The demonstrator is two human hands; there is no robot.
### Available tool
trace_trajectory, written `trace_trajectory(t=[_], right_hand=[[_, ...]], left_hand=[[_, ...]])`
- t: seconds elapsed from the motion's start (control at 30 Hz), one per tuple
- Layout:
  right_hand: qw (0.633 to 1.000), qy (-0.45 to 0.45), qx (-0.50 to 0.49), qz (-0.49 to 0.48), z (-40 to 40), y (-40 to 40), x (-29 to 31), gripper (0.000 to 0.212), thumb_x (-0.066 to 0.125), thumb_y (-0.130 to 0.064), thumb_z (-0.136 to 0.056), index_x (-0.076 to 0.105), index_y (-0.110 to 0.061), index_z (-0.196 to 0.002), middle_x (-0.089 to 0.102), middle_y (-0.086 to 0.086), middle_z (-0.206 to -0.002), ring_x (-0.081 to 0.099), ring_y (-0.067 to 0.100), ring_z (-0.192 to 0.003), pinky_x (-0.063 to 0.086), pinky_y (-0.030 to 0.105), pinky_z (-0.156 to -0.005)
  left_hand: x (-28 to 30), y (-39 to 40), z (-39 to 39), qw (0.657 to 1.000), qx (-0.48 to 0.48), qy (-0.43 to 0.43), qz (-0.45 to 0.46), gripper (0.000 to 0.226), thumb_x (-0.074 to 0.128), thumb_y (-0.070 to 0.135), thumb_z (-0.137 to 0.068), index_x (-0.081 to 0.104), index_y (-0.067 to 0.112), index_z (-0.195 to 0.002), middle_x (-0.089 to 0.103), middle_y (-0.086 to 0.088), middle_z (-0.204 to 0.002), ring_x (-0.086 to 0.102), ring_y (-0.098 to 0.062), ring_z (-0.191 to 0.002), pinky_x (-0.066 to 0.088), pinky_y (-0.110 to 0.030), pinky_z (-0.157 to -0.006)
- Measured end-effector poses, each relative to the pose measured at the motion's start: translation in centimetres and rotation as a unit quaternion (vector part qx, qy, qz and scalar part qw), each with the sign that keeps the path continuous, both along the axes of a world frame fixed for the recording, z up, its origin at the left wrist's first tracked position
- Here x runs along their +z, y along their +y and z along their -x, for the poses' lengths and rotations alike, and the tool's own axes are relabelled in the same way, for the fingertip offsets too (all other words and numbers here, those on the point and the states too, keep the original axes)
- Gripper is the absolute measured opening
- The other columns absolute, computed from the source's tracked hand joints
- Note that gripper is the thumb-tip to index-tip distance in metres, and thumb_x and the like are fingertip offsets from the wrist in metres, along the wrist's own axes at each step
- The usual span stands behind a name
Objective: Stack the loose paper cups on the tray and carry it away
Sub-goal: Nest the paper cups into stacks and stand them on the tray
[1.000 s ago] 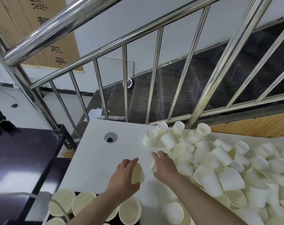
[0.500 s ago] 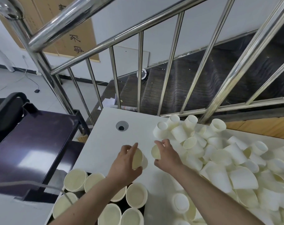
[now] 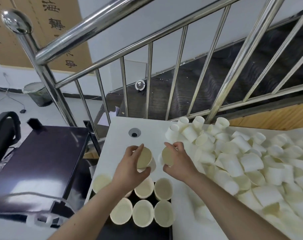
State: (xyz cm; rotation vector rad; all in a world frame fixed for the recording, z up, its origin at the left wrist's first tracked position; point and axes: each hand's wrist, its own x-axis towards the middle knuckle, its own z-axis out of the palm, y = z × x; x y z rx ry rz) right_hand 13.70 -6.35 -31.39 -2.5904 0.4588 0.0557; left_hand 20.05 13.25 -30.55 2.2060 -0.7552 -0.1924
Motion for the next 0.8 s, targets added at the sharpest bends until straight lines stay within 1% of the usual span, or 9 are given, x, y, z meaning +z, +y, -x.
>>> trace_trajectory(t=[0.13, 0.23, 0.33, 0.43, 0.53, 0.6, 0.7, 0.77, 0.8], right_hand=[[0.999, -0.016, -0.034, -0.019, 2.1, 5.3, 0.5, 0.087, 0.066, -0.027, -0.078, 0.021, -0.028, -0.152, 0.019, -0.007, -0.135, 0.044, 0.015, -0.12, 0.048, 0.029, -0.089], [0.998, -0.023, -0.042, -0.039, 3.1, 9.3, 0.7, 0.087, 0.064, -0.029, -0.079, 0.018, -0.029, -0.153, 0.019, -0.009, -0.133, 0.044, 0.013, -0.119, 0.048, 0.03, -0.092], [0.998, -0.014, -0.041, -0.043, 3.8, 12.6, 1.0, 0.084, 0.062, -0.032, -0.081, 0.017, -0.031, -0.152, 0.019, -0.011, -0.134, 0.047, 0.012, -0.115, 0.047, 0.029, -0.091], [0.998, -0.002, -0.039, -0.047, 4.1, 15.5, 1.0, 0.081, 0.061, -0.034, -0.082, 0.02, -0.032, -0.152, 0.021, -0.012, -0.134, 0.047, 0.013, -0.113, 0.046, 0.029, -0.093], [0.998, 0.02, -0.028, -0.045, 4.3, 17.3, 0.9, 0.078, 0.061, -0.034, -0.081, 0.023, -0.033, -0.149, 0.023, -0.012, -0.132, 0.049, 0.012, -0.112, 0.047, 0.029, -0.092], [0.998, 0.048, -0.018, -0.036, 4.3, 18.0, 0.7, 0.078, 0.06, -0.035, -0.079, 0.024, -0.035, -0.148, 0.025, -0.012, -0.131, 0.05, 0.013, -0.11, 0.048, 0.029, -0.091], [0.996, 0.083, -0.004, -0.018, 4.4, 18.6, 0.0, 0.079, 0.059, -0.04, -0.074, 0.025, -0.038, -0.145, 0.026, -0.013, -0.129, 0.05, 0.013, -0.109, 0.048, 0.035, -0.092], [0.996, 0.089, 0.0, -0.008, 4.3, 18.9, -0.2, 0.078, 0.059, -0.041, -0.073, 0.025, -0.039, -0.143, 0.027, -0.013, -0.13, 0.05, 0.013, -0.109, 0.047, 0.038, -0.093], [0.996, 0.089, -0.002, -0.009, 4.3, 19.0, -0.2, 0.077, 0.059, -0.04, -0.073, 0.026, -0.039, -0.143, 0.028, -0.013, -0.13, 0.05, 0.012, -0.106, 0.047, 0.038, -0.092]], left_hand=[[0.6, 5.0, 0.0, 0.998, -0.039, -0.016, 0.038, 0.079, 0.072, 0.03, -0.079, 0.032, 0.024, -0.146, 0.037, 0.013, -0.133, 0.04, 0.001, -0.113, 0.031, -0.008, -0.089], [0.8, 8.6, 0.1, 0.997, -0.045, -0.009, 0.062, 0.076, 0.073, 0.03, -0.078, 0.035, 0.025, -0.144, 0.038, 0.018, -0.132, 0.04, 0.003, -0.115, 0.034, -0.01, -0.09], [0.7, 11.4, 0.3, 0.997, -0.043, 0.006, 0.065, 0.075, 0.073, 0.032, -0.079, 0.035, 0.027, -0.143, 0.037, 0.019, -0.13, 0.041, 0.002, -0.117, 0.036, -0.011, -0.089], [0.4, 13.8, 0.2, 0.998, -0.05, 0.016, 0.042, 0.078, 0.073, 0.036, -0.078, 0.033, 0.026, -0.144, 0.036, 0.017, -0.13, 0.041, 0.001, -0.114, 0.033, -0.009, -0.086], [-0.2, 15.6, 0.0, 0.998, -0.058, 0.031, 0.006, 0.084, 0.072, 0.04, -0.077, 0.027, 0.025, -0.147, 0.032, 0.016, -0.126, 0.045, -0.005, -0.112, 0.044, -0.019, -0.088], [-0.6, 16.5, 0.0, 0.997, -0.067, 0.039, -0.024, 0.084, 0.069, 0.039, -0.078, 0.024, 0.024, -0.148, 0.029, 0.016, -0.124, 0.044, -0.006, -0.111, 0.047, -0.022, -0.089], [-1.2, 17.1, 0.2, 0.993, -0.082, 0.032, -0.073, 0.082, 0.067, 0.033, -0.079, 0.025, 0.023, -0.148, 0.031, 0.01, -0.13, 0.04, -0.006, -0.109, 0.043, -0.019, -0.088], [-1.5, 17.3, 0.2, 0.99, -0.093, 0.032, -0.105, 0.082, 0.067, 0.031, -0.079, 0.024, 0.023, -0.148, 0.031, 0.007, -0.134, 0.044, -0.009, -0.111, 0.043, -0.02, -0.088], [-1.8, 17.3, 0.2, 0.987, -0.1, 0.032, -0.118, 0.082, 0.067, 0.031, -0.078, 0.024, 0.023, -0.148, 0.031, 0.007, -0.134, 0.046, -0.01, -0.111, 0.045, -0.022, -0.088]])
